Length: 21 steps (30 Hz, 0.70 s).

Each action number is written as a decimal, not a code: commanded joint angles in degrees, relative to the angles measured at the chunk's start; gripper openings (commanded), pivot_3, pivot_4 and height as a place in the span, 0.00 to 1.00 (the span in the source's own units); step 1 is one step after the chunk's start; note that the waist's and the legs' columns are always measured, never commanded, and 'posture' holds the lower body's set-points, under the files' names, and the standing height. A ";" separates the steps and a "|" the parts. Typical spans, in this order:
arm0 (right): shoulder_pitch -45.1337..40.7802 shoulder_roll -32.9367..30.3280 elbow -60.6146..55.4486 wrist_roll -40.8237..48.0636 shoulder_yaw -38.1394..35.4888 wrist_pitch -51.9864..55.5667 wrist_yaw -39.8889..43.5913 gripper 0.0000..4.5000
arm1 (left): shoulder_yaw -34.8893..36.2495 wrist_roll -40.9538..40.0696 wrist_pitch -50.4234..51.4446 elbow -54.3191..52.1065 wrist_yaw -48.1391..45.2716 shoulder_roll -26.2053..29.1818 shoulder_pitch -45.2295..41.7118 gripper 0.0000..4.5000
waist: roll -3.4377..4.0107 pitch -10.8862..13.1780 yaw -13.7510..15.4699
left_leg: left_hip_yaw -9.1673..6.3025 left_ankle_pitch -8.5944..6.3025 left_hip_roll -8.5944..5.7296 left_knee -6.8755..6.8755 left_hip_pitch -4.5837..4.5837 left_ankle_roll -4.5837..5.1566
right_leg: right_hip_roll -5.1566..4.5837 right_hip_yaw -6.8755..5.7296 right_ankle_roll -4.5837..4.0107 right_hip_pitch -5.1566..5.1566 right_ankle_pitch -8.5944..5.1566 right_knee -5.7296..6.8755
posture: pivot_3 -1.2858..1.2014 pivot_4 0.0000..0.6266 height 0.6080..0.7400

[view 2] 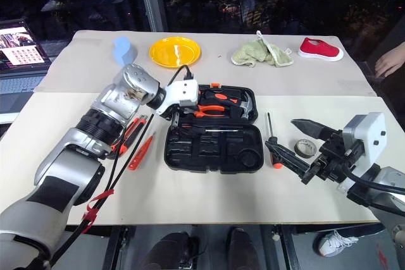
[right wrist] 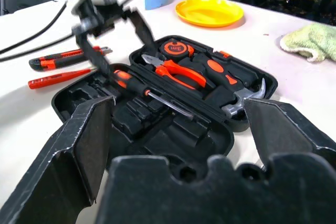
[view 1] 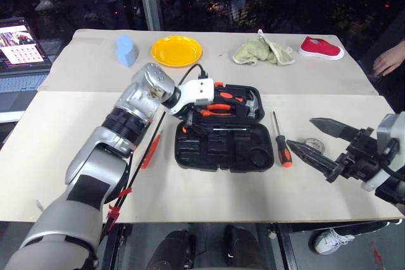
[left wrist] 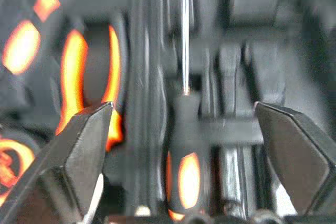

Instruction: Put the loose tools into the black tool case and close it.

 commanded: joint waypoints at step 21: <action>0.23 0.65 -2.15 1.04 0.54 -1.81 -2.15 1.00 | -0.55 6.93 -11.33 17.09 6.72 -9.89 -3.93 0.01 | -0.01 0.00 0.31 | 0.07 -0.06 -0.03 0.28 -0.06 0.12 | -0.02 0.03 0.14 0.06 0.12 0.01 | 0.52 0.24 1.00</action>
